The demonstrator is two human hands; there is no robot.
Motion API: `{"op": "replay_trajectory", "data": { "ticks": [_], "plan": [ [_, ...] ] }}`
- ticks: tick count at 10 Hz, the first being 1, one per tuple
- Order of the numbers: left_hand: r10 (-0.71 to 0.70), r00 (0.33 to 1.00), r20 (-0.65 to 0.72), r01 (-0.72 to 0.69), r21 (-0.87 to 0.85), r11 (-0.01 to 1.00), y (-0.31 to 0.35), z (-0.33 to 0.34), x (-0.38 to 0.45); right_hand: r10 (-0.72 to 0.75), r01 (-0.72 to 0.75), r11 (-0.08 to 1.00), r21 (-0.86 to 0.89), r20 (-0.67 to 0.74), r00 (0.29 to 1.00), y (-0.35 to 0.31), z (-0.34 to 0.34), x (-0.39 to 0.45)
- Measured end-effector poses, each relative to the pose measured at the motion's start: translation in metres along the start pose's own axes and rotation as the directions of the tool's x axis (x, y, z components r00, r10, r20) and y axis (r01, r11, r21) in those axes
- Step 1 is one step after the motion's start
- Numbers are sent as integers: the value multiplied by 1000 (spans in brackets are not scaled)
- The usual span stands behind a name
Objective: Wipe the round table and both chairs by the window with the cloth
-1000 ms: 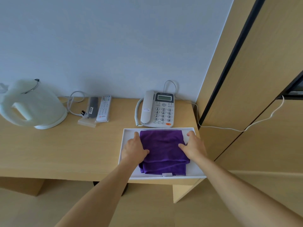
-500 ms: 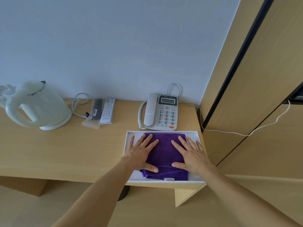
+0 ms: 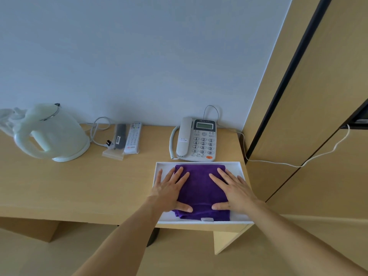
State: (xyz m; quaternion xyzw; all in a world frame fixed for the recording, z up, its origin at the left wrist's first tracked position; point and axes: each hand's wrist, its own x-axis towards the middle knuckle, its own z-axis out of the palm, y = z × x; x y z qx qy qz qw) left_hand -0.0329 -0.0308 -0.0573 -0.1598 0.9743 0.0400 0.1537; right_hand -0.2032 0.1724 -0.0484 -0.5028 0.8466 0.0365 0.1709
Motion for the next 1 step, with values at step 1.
{"op": "replay_trajectory", "data": {
  "ticks": [1],
  "plan": [
    [-58, 990, -130, 38, -147, 988, -1, -21, -3, 11, -2, 997, 80, -116, 993, 4, -28, -17]
  ]
}}
